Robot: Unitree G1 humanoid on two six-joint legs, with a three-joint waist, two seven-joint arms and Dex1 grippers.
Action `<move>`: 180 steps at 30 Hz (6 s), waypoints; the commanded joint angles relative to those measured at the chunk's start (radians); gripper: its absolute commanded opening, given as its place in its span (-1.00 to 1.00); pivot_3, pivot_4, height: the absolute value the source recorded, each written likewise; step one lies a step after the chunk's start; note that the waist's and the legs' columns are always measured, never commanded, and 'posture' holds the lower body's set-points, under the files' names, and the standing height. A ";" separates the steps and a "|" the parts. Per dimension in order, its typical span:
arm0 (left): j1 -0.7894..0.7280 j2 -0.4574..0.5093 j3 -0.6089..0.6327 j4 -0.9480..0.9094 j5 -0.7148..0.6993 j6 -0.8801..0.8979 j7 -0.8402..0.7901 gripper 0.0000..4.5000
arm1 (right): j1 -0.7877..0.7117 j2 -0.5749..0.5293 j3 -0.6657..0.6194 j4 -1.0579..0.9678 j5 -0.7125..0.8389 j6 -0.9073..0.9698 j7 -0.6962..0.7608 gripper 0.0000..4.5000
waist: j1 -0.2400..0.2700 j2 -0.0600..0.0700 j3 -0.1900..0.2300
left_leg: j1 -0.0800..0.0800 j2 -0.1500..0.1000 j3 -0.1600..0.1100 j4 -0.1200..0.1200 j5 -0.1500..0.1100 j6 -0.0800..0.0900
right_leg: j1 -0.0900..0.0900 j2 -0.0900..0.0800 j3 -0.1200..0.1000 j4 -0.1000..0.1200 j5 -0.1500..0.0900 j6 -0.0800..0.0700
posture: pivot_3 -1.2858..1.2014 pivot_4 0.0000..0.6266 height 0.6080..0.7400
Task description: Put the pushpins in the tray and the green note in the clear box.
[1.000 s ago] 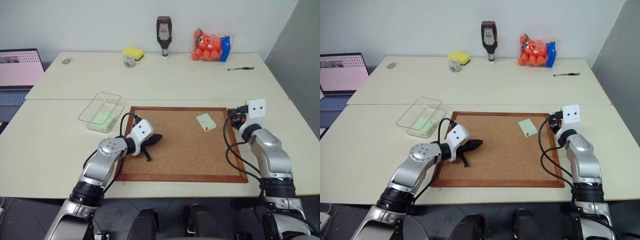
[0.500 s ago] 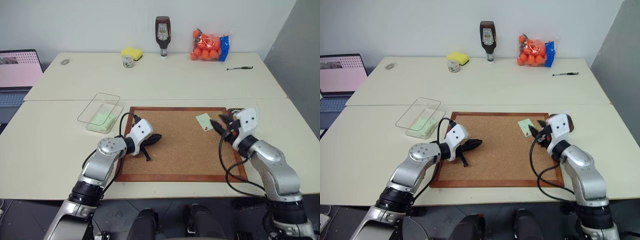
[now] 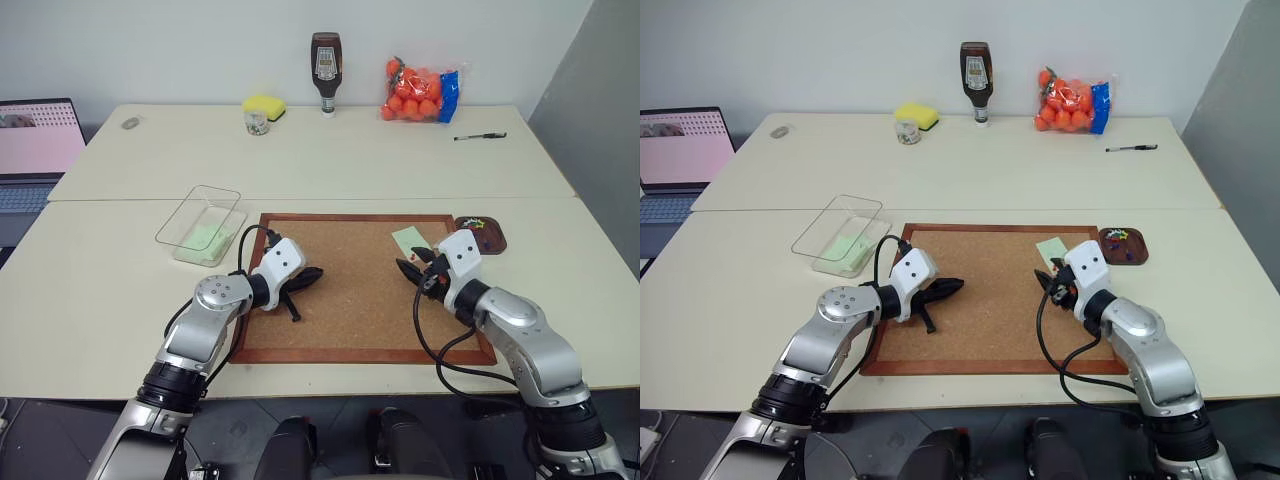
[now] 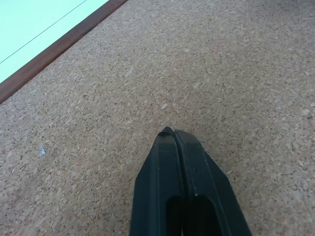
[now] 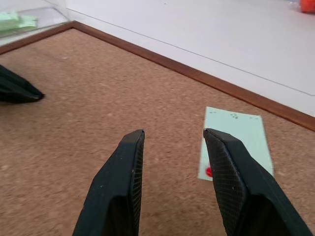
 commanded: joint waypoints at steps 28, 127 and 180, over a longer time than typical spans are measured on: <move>0.004 0.007 -0.002 -0.002 0.006 -0.001 -0.002 -1.00 | -0.088 0.028 -0.046 0.153 -0.056 -0.153 0.010 -0.99 | 0.000 0.000 0.000 | 0.000 0.000 0.003 0.000 0.000 0.000 | 0.000 0.000 0.003 0.000 0.000 0.001 | 0.03 -0.52 1.00; -0.548 -0.216 -0.071 0.808 0.214 -0.853 -0.103 -0.98 | -0.143 0.076 -0.219 -0.247 0.242 0.201 -0.108 -1.00 | 0.020 -0.002 0.001 | -0.005 -0.001 0.009 0.002 0.000 0.001 | -0.005 0.003 0.007 -0.001 0.002 0.004 | 0.03 -0.52 1.00; -0.201 0.041 0.289 -0.114 0.026 0.174 0.167 -1.00 | -0.254 -0.099 0.053 -0.094 0.114 -0.028 0.271 0.59 | -0.004 -0.002 0.001 | 0.002 0.004 0.011 0.003 0.000 0.001 | -0.003 0.003 0.009 0.004 0.003 0.004 | 0.03 -0.52 1.00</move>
